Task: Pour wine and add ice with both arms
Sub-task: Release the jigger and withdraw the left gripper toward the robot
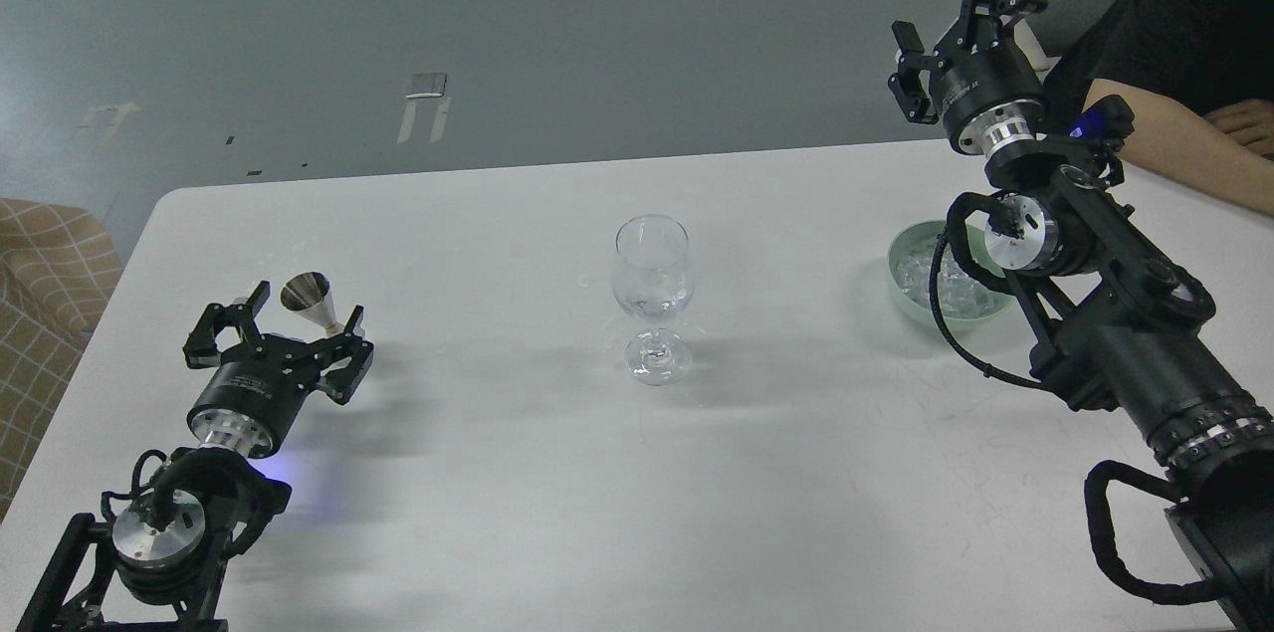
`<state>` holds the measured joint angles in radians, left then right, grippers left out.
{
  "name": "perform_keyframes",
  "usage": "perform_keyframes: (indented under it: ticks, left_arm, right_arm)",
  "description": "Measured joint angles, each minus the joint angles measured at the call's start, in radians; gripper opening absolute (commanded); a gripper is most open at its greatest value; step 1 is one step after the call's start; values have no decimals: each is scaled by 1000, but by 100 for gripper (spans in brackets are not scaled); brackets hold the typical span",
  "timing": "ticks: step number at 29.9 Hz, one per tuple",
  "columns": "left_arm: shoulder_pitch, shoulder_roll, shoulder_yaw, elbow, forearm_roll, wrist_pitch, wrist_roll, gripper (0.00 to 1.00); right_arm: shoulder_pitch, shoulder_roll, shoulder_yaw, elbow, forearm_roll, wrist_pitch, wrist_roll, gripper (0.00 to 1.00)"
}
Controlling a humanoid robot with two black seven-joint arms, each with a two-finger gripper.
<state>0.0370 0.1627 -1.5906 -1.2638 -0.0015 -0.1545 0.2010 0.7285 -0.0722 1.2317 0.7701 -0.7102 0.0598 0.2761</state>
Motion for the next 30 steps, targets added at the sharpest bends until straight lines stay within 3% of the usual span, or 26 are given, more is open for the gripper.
perform_keyframes:
  ticks: [9, 16, 18, 24, 30]
  left_arm:
    - [107, 39, -6, -88, -1, -15, 33, 98]
    - [195, 98, -74, -97, -3, -96, 52, 98]
    - [212, 108, -123, -97, -2, -119, 77, 98]
    - [217, 194, -235, -84, 12, -177, 134, 98]
    - [138, 361, -247, -83, 16, -162, 130, 98]
  right_arm:
    - [-1, -9, 1, 2, 0, 3, 0, 100]
    - [-1, -18, 2, 6, 0, 6, -3, 100]
    - [-1, -18, 2, 6, 0, 6, -4, 100]
    - [0, -29, 2, 10, 0, 6, -5, 100]
    - [1, -48, -1, 28, 0, 7, -7, 100]
